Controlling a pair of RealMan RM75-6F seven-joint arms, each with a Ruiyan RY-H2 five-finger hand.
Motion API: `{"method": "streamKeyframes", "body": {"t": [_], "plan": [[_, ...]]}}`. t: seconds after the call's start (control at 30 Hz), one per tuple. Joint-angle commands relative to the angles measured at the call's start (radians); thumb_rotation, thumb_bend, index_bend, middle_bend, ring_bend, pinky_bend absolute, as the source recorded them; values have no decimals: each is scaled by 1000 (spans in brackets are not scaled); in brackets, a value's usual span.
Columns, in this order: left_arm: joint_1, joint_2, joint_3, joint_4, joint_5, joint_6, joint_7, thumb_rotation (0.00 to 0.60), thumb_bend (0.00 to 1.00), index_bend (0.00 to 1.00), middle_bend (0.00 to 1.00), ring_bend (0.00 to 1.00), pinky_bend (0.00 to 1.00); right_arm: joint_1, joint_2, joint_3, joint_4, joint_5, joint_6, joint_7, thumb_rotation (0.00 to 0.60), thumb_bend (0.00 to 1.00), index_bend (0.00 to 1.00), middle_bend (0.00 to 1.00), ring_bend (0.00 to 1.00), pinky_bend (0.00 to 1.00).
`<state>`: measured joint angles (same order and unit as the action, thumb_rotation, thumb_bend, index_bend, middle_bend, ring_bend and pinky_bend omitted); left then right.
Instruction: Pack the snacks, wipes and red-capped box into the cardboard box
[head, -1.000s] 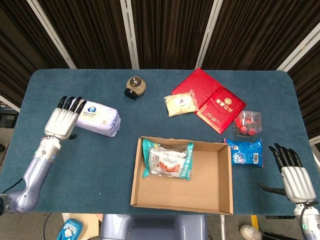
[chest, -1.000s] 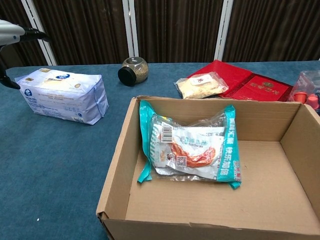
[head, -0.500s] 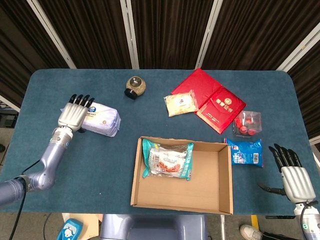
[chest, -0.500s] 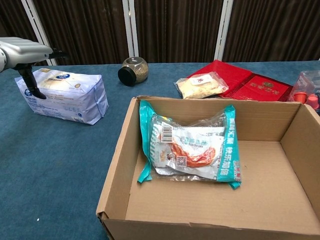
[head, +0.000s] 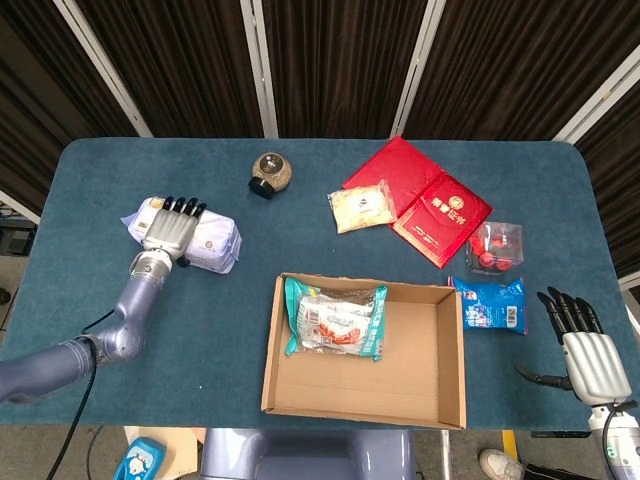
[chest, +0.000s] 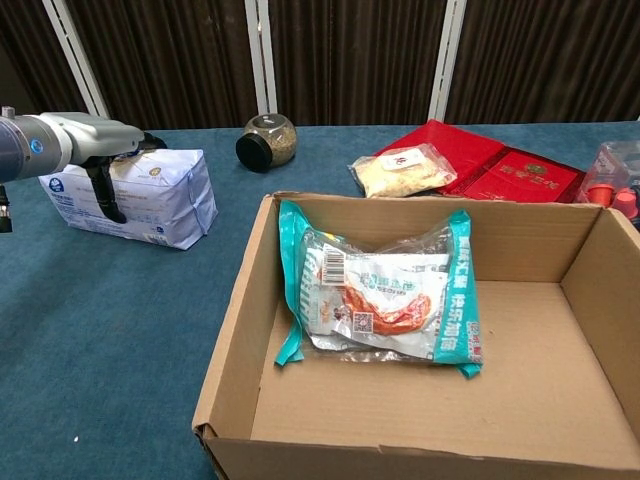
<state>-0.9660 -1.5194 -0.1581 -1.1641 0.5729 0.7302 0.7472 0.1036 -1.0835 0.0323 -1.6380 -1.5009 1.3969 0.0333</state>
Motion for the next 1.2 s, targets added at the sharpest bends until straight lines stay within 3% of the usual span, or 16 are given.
{"method": "streamKeyframes", "body": {"t": [0.03,0.13,0.27,0.47,0.63,0.83,1.07,1.17,1.2], "plan": [[10,-13,-6,-13,83,73,-48,600,413,588,459,434,456,0,1,-1,0,0,0,2,600,0,0,0,0,0],[26,-3,-3,-37,158,121,-87,600,494,670,534,494,485,-1,2,-1,-1,0,0,6,600,0,0,0,0,0],[47,39,-21,-105,239,189,-144,600,502,680,547,501,487,-2,4,-1,-3,1,1,8,600,0,0,0,0,0],[63,240,-104,-421,393,327,-198,600,504,679,548,501,485,1,4,0,-9,7,-7,-1,600,0,0,0,0,0],[64,317,-162,-636,462,368,-255,600,499,679,548,500,481,4,2,0,-14,9,-10,-10,600,0,0,0,0,0],[20,303,-166,-812,453,348,-204,600,489,677,536,495,480,4,1,1,-14,9,-9,-13,600,0,0,0,0,0],[-53,162,-124,-866,430,358,-82,600,463,659,483,460,478,-1,3,-1,-8,4,0,-1,600,0,0,0,0,0],[-77,121,-100,-863,422,355,-33,600,332,587,353,380,415,-3,5,-1,-4,4,3,6,600,0,0,0,0,0],[-84,113,-89,-859,421,349,-15,600,243,515,266,299,347,-4,6,-1,-3,4,5,10,600,0,0,0,0,0]]}}
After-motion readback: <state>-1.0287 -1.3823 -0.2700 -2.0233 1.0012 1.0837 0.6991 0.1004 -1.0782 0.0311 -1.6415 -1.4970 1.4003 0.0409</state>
